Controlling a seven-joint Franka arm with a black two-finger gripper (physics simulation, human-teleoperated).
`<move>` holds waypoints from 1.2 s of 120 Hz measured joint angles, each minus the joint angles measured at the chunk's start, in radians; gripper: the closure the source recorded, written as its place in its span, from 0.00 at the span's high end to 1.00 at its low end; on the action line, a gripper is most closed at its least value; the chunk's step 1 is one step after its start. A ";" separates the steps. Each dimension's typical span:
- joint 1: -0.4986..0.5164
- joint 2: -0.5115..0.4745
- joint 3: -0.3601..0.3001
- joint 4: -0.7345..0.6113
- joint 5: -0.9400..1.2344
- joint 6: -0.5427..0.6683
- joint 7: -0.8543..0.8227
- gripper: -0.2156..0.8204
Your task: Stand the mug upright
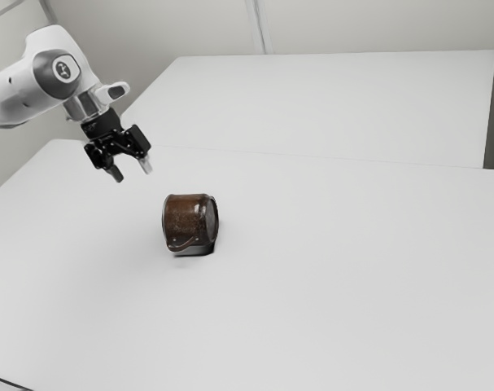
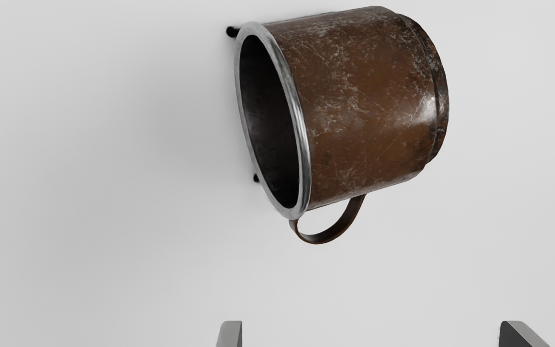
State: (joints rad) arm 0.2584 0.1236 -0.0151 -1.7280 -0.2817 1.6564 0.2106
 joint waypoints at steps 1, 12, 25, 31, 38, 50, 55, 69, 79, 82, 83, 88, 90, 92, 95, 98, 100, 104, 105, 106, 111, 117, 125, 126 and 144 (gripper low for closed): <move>0.001 0.000 0.000 -0.006 -0.004 0.004 0.003 0.77; 0.003 0.000 0.009 -0.057 -0.053 0.052 0.035 0.77; 0.005 0.001 0.017 -0.107 -0.123 0.111 0.079 0.77; 0.005 0.001 0.020 -0.127 -0.154 0.136 0.101 0.77; 0.008 0.002 0.022 -0.152 -0.190 0.161 0.126 0.77; 0.018 0.004 0.023 -0.191 -0.244 0.197 0.168 0.77; 0.019 0.005 0.024 -0.208 -0.269 0.213 0.186 0.77; 0.026 0.020 0.024 -0.237 -0.330 0.251 0.236 0.77; 0.030 0.029 0.024 -0.250 -0.368 0.275 0.271 0.77; 0.030 0.031 0.024 -0.253 -0.379 0.281 0.282 0.77; 0.030 0.032 0.024 -0.255 -0.382 0.283 0.285 0.77; 0.030 0.035 0.024 -0.265 -0.402 0.295 0.303 0.77; 0.030 0.037 0.024 -0.270 -0.411 0.299 0.310 0.77; 0.030 0.039 0.024 -0.274 -0.420 0.303 0.317 0.77; 0.031 0.041 0.024 -0.280 -0.433 0.309 0.328 0.77; 0.031 0.042 0.024 -0.285 -0.446 0.314 0.338 0.77; 0.031 0.044 0.024 -0.288 -0.454 0.317 0.345 0.77; 0.032 0.049 0.024 -0.291 -0.472 0.323 0.359 0.77; 0.032 0.050 0.024 -0.292 -0.476 0.324 0.363 0.77; 0.032 0.051 0.024 -0.293 -0.481 0.325 0.367 0.77; 0.032 0.055 0.024 -0.299 -0.502 0.333 0.385 0.77; 0.032 0.058 0.024 -0.313 -0.537 0.345 0.409 0.77; 0.032 0.062 0.024 -0.333 -0.586 0.361 0.445 0.77; 0.032 0.063 0.024 -0.335 -0.591 0.363 0.449 0.77; 0.031 0.065 0.023 -0.348 -0.678 0.384 0.521 0.77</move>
State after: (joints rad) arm 0.2896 0.1886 0.0080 -2.0761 -0.9592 2.0405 0.7319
